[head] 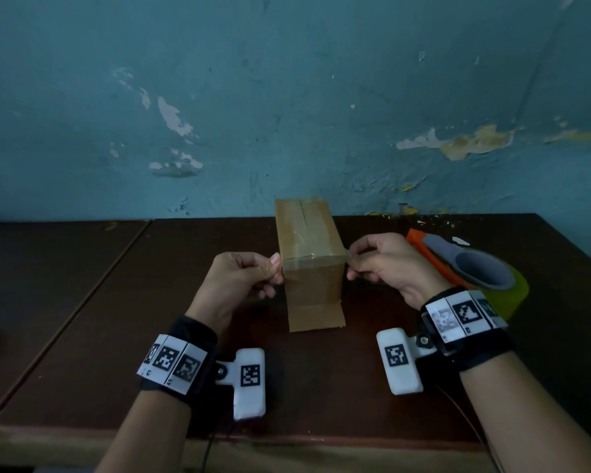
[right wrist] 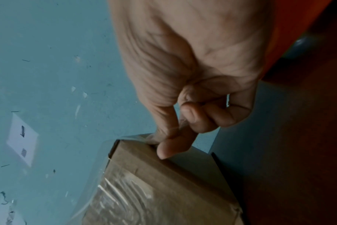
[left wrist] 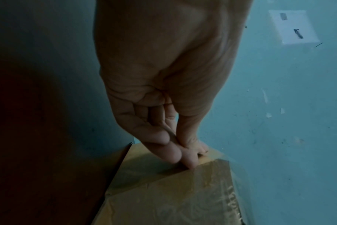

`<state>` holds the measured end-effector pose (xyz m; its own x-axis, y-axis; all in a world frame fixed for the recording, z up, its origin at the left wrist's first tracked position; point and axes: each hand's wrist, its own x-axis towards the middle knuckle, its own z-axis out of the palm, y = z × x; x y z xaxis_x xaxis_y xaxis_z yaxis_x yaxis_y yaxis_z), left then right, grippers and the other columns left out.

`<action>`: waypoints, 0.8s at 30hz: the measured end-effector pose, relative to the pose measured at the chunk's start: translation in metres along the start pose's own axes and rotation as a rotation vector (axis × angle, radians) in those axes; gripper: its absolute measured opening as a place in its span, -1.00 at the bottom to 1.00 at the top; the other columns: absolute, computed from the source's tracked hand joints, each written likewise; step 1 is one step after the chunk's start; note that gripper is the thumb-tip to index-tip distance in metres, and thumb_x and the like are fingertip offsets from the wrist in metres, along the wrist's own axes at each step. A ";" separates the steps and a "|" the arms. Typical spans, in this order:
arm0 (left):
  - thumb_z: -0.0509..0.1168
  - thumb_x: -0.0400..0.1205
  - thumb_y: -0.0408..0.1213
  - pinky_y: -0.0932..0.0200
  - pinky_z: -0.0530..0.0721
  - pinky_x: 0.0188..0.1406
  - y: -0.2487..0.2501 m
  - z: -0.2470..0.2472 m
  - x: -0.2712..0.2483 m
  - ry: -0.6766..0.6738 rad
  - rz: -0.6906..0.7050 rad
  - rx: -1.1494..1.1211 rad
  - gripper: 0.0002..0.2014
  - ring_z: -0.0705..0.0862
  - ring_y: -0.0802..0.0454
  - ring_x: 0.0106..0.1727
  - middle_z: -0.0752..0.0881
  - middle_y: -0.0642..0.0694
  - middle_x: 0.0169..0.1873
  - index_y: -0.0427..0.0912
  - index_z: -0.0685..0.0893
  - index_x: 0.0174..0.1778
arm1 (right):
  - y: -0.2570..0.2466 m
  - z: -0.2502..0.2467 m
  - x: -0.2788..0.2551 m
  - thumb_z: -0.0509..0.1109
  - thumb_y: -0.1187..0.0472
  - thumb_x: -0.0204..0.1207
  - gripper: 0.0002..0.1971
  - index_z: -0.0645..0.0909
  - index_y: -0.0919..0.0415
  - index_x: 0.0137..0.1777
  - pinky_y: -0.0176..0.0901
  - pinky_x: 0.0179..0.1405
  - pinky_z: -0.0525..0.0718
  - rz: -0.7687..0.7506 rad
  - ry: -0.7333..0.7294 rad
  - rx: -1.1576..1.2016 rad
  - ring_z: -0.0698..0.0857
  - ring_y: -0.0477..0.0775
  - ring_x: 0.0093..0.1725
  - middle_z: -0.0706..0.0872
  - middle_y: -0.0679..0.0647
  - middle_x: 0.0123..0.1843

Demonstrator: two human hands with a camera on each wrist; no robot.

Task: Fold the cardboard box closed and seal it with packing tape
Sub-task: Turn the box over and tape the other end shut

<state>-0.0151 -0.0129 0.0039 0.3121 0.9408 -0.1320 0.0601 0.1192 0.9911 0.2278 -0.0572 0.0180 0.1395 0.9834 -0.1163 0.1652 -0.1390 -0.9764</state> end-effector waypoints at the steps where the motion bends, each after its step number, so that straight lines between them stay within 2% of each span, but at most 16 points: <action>1: 0.42 0.62 -0.30 0.35 0.63 -0.49 -0.001 0.000 0.000 0.000 -0.006 0.007 -0.84 0.67 0.16 -0.46 0.80 -0.11 -0.35 -0.29 0.77 -0.24 | 0.001 0.000 0.001 0.52 0.30 0.58 -0.80 0.65 0.42 0.09 -0.48 -0.61 0.45 0.002 0.001 -0.003 0.58 -0.27 -0.64 0.77 0.23 -0.29; 3: 0.35 0.71 -0.39 0.34 0.63 -0.49 -0.002 -0.001 0.001 0.003 -0.017 0.023 -0.82 0.68 0.14 -0.46 0.80 -0.11 -0.35 -0.31 0.76 -0.20 | 0.005 0.000 0.004 0.53 0.29 0.57 -0.83 0.67 0.37 0.04 -0.43 -0.60 0.42 0.008 -0.001 -0.016 0.54 -0.23 -0.63 0.79 0.15 -0.36; 7: 0.32 0.72 -0.41 0.34 0.63 -0.50 -0.001 -0.002 0.000 -0.017 -0.010 0.035 -0.80 0.68 0.13 -0.45 0.80 -0.09 -0.37 -0.30 0.75 -0.21 | 0.010 -0.001 0.008 0.52 0.28 0.59 -0.91 0.68 0.26 0.00 -0.36 -0.59 0.33 0.039 -0.030 -0.022 0.41 -0.12 -0.55 0.80 0.05 -0.43; 12: 0.36 0.71 -0.32 0.34 0.60 -0.49 -0.003 -0.004 0.002 -0.031 0.002 0.067 -0.82 0.65 0.15 -0.45 0.80 -0.05 -0.35 -0.25 0.74 -0.20 | 0.014 -0.001 0.011 0.51 0.26 0.60 -0.92 0.70 0.23 0.04 -0.34 -0.53 0.37 0.056 -0.052 -0.014 0.44 -0.17 -0.56 0.80 0.02 -0.41; 16: 0.44 0.52 -0.07 0.34 0.64 -0.45 -0.002 -0.002 0.002 -0.060 0.007 0.040 -0.75 0.68 0.13 -0.41 0.80 -0.03 -0.35 -0.22 0.72 -0.22 | 0.018 -0.001 0.013 0.46 0.36 0.62 -0.93 0.69 0.22 0.04 -0.40 -0.56 0.38 0.059 -0.075 -0.025 0.46 -0.20 -0.59 0.78 -0.01 -0.42; 18: 0.44 0.46 -0.03 0.33 0.65 -0.44 -0.001 -0.003 0.002 -0.071 0.002 0.040 -0.71 0.69 0.12 -0.41 0.80 -0.02 -0.35 -0.23 0.71 -0.22 | 0.019 0.000 0.014 0.43 0.36 0.64 -0.94 0.70 0.22 0.03 -0.40 -0.57 0.37 0.056 -0.088 -0.020 0.46 -0.19 -0.58 0.77 0.00 -0.41; 22: 0.44 0.44 0.00 0.33 0.67 -0.43 -0.002 -0.003 0.003 -0.068 -0.013 0.038 -0.68 0.72 0.12 -0.40 0.81 -0.02 -0.35 -0.24 0.72 -0.21 | 0.020 -0.001 0.014 0.41 0.27 0.70 -0.95 0.71 0.19 0.05 -0.43 -0.57 0.41 0.058 -0.108 -0.025 0.48 -0.20 -0.57 0.76 0.00 -0.39; 24: 0.46 0.44 -0.01 0.32 0.67 -0.43 -0.003 -0.002 0.004 -0.055 -0.019 0.020 -0.67 0.72 0.12 -0.41 0.81 -0.06 -0.33 -0.25 0.73 -0.17 | 0.021 0.000 0.013 0.38 0.16 0.73 -0.86 0.71 0.21 0.03 -0.42 -0.54 0.41 0.059 -0.120 -0.071 0.47 -0.18 -0.55 0.72 0.01 -0.41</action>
<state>-0.0163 -0.0086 0.0007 0.3623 0.9195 -0.1521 0.0850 0.1299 0.9879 0.2334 -0.0469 -0.0043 0.0341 0.9796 -0.1981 0.2293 -0.2006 -0.9525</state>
